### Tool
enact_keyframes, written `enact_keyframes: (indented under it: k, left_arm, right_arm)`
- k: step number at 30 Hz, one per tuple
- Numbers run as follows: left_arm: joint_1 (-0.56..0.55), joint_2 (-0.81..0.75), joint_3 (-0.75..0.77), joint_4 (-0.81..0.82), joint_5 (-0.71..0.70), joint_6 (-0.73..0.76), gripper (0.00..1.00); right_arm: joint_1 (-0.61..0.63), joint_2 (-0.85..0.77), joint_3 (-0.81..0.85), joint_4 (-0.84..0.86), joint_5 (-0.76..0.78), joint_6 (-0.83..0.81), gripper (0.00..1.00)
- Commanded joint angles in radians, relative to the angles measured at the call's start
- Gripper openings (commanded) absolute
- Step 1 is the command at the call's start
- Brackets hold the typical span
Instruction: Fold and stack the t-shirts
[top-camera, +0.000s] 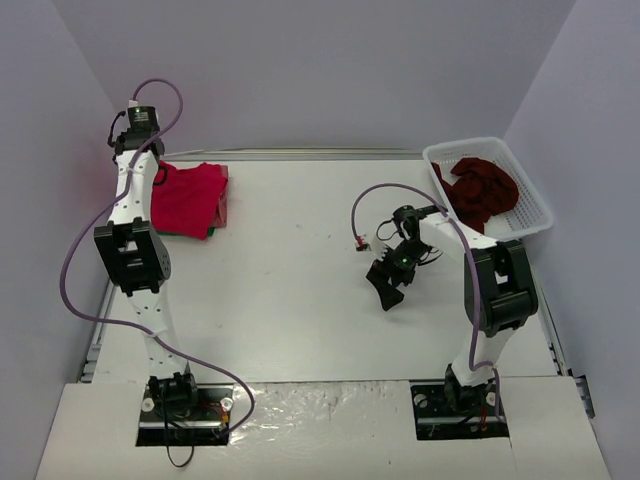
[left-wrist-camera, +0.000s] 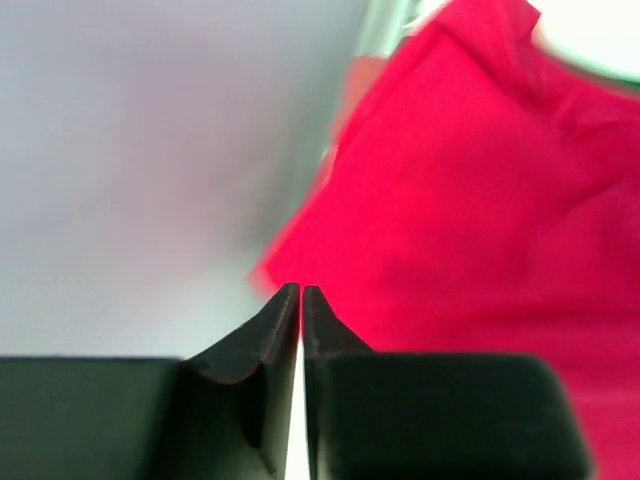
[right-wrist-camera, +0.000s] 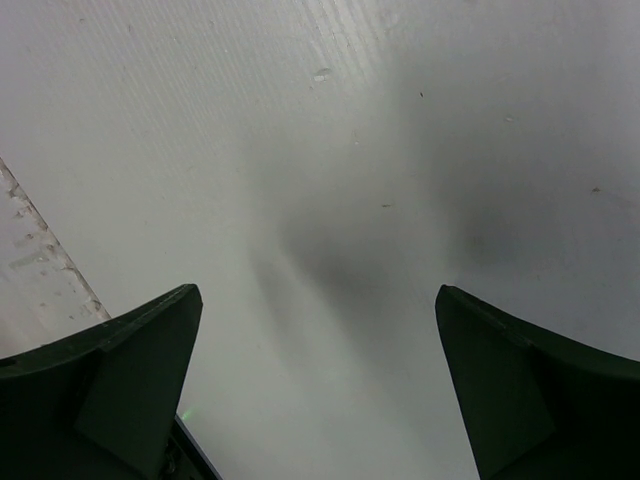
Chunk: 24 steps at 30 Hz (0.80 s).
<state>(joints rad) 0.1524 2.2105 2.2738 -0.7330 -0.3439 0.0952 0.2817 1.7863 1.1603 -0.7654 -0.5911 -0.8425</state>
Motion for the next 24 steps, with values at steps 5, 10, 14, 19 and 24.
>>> enact_keyframes:
  k: [5, 10, 14, 19, 24]
  left_arm:
    - [0.038, -0.103, -0.219, 0.388, -0.371, 0.296, 0.69]
    - [0.036, -0.335, -0.483, 0.489, -0.302, 0.331, 0.97]
    - [0.038, -0.617, -0.601, 0.281, -0.009, 0.169, 0.94]
    - [0.023, -0.967, -0.898, 0.219, 0.450, 0.092, 0.94]
    - [-0.045, -1.277, -1.157, 0.176, 0.712, 0.198, 0.94]
  right_arm:
    - [-0.012, -0.028, -0.017, -0.040, -0.022, -0.013, 1.00]
    - [-0.018, -0.068, -0.021, -0.040, -0.036, -0.018, 1.00]
    - [-0.019, -0.099, 0.004, -0.040, -0.052, -0.007, 1.00]
    - [-0.016, -0.100, 0.113, -0.043, -0.055, 0.129, 1.00]
    - [-0.025, -0.090, 0.226, -0.037, -0.073, 0.197, 1.00]
